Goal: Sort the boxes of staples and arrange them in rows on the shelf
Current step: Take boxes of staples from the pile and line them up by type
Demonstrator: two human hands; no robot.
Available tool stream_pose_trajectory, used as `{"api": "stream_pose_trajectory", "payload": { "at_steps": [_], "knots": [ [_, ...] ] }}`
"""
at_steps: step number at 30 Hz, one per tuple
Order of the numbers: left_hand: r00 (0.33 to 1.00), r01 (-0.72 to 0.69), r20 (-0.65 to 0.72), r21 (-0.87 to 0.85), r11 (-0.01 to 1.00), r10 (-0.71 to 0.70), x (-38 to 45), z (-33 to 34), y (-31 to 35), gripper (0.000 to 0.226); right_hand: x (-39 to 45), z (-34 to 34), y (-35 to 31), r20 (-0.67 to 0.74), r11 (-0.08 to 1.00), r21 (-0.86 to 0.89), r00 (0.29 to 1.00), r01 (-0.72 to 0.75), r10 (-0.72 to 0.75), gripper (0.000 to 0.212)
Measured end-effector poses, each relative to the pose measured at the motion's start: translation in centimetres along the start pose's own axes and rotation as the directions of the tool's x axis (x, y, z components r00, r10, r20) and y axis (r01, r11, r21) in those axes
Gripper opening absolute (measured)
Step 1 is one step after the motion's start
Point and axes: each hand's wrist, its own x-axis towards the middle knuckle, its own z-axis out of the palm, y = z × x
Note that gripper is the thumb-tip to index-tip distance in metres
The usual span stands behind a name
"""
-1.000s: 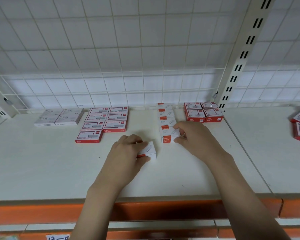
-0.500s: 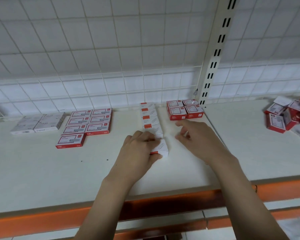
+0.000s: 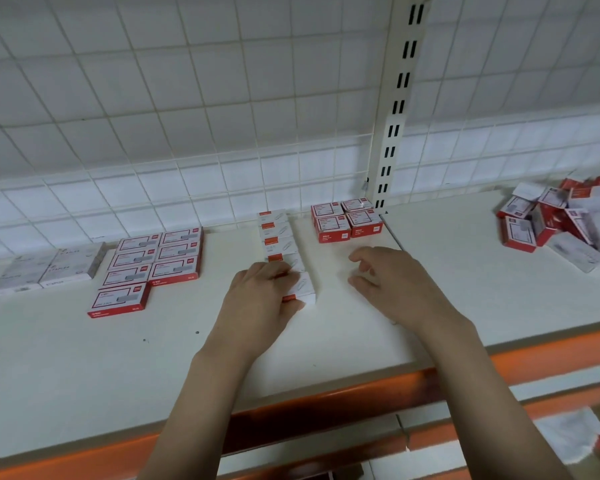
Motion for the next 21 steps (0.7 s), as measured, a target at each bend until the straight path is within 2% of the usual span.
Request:
{"api": "stream_pose_trajectory", "payload": {
  "at_steps": [4, 10, 21],
  "knots": [
    [1.0, -0.008, -0.006, -0.03, 1.0, 0.008, 0.6, -0.8, 0.9, 0.042, -0.9, -0.6, 0.6, -0.026, 0.997, -0.063, 0.999, -0.049, 0.048, 0.036],
    [0.987, -0.162, -0.028, -0.042, 0.986, 0.161, 3.5, -1.4, 3.1, 0.037, -3.8, -2.4, 2.0, -0.071, 0.97, -0.144, 0.98, -0.196, 0.188, 0.037],
    [0.906, -0.391, 0.092, -0.19, 0.9, 0.413, 6.7, 1.9, 12.2, 0.044, -11.7, -6.1, 7.4, -0.2, 0.852, -0.196, 0.87, -0.486, 0.451, 0.041]
  ]
}}
